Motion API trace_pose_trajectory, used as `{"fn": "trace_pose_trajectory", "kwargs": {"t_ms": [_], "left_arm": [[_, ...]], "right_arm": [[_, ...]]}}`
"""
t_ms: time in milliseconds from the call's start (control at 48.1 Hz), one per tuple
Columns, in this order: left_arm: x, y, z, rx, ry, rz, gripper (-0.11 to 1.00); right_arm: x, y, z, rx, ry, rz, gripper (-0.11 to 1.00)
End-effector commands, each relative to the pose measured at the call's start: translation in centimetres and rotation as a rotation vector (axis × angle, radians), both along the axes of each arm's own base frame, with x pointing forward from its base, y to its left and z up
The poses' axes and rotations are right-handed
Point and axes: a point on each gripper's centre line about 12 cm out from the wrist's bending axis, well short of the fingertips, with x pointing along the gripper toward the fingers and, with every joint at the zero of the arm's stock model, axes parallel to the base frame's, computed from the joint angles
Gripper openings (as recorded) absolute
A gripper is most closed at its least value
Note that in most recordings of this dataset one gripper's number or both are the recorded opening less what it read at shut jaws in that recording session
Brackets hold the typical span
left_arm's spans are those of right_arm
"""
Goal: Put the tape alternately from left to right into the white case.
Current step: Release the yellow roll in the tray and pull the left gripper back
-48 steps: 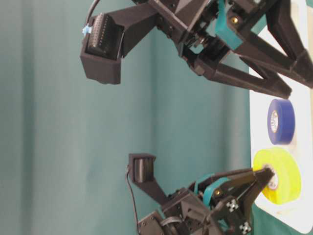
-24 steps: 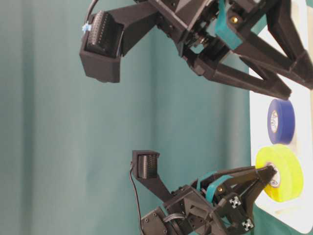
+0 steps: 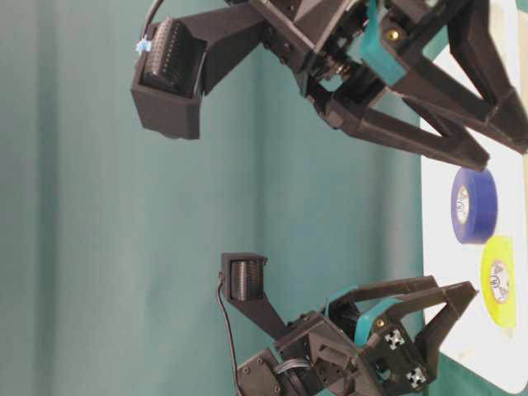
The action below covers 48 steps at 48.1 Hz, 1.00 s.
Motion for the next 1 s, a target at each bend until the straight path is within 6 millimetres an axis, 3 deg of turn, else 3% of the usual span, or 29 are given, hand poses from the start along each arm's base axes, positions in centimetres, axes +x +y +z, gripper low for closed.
{"fn": "trace_pose_trajectory", "kwargs": {"t_ms": [0, 478, 976], "left_arm": [[0.4, 0.3, 1.6, 0.018, -0.049, 0.002, 0.77], [0.2, -0.3, 1.8, 0.011, -0.045, -0.004, 0.77], [-1.2, -6.2, 3.4, 0.000, -0.069, -0.138, 0.77]], "right_arm": [[0.3, 0.2, 0.8, 0.001, -0.031, 0.006, 0.65], [0.3, 0.2, 0.8, 0.001, -0.031, 0.006, 0.65], [0.3, 0.2, 0.8, 0.002, -0.031, 0.005, 0.65]]}}
